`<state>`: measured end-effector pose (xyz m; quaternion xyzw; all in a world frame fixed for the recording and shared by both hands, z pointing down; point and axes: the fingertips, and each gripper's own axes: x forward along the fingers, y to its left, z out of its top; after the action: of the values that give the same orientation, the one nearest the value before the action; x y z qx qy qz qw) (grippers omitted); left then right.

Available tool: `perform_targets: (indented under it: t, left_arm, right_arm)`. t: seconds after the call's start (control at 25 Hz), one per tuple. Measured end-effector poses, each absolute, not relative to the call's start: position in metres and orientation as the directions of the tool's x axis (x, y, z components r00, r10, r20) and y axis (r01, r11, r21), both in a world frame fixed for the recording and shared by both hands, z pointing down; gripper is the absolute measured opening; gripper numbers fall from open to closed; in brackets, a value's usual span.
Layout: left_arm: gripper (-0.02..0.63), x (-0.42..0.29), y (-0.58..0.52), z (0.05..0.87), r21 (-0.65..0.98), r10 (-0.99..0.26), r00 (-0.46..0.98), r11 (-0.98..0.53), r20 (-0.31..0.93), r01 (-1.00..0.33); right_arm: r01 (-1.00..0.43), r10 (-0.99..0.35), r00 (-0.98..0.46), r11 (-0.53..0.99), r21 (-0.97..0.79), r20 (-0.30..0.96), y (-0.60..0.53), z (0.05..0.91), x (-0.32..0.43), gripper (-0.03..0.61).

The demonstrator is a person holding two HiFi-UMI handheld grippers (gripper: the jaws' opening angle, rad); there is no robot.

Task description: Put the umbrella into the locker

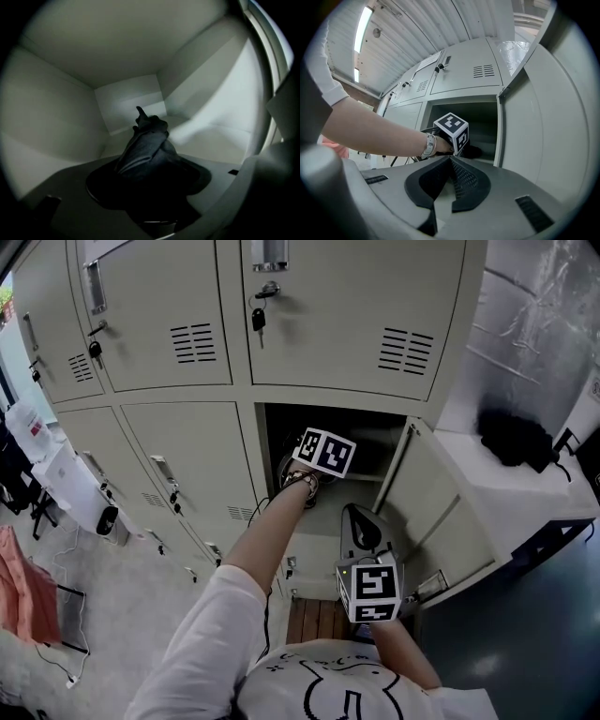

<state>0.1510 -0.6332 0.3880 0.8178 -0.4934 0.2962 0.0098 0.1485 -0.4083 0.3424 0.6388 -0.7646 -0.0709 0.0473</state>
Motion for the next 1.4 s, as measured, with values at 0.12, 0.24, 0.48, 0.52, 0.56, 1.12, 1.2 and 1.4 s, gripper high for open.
perform_targets:
  t: [0.12,0.24,0.48,0.52,0.56,1.12,1.2,1.4]
  left_arm:
    - [0.368,0.151,-0.635,0.385,-0.300,-0.834,0.335,-0.487,0.438,-0.820]
    - [0.427,0.152,-0.634,0.381,-0.309,-0.848,0.359,-0.488,0.391,-0.816]
    - [0.489,0.164,-0.613,0.356,-0.327,-0.856,0.445,-0.513,0.262,-0.794]
    - [0.491,0.165,-0.607,0.352,-0.324,-0.853,0.460,-0.520,0.247,-0.790]
    - [0.491,0.165,-0.601,0.350,-0.315,-0.848,0.476,-0.529,0.232,-0.788]
    - [0.474,0.122,-0.511,0.331,-0.176,-0.810,0.585,-0.580,0.031,-0.795]
    - [0.460,0.111,-0.501,0.330,-0.136,-0.813,0.582,-0.577,0.010,-0.805]
    - [0.403,0.092,-0.478,0.328,-0.083,-0.816,0.575,-0.570,-0.063,-0.818]
  right_arm:
    - [-0.970,-0.983,-0.181,0.176,0.168,-0.014,-0.406,0.344,0.148,0.017]
    - [-0.970,-0.983,-0.181,0.175,0.166,-0.021,-0.405,0.342,0.150,0.017]
    - [-0.968,-0.982,-0.189,0.182,0.174,-0.024,-0.401,0.342,0.148,0.017]
    - [-0.968,-0.982,-0.189,0.182,0.173,-0.024,-0.401,0.342,0.149,0.017]
    - [-0.968,-0.982,-0.189,0.181,0.172,-0.026,-0.400,0.342,0.148,0.017]
    - [-0.961,-0.968,-0.246,0.237,0.146,-0.046,-0.394,0.341,0.140,0.015]
    - [-0.957,-0.966,-0.255,0.245,0.156,-0.047,-0.393,0.341,0.137,0.015]
    - [-0.952,-0.962,-0.270,0.259,0.166,-0.048,-0.393,0.341,0.132,0.014]
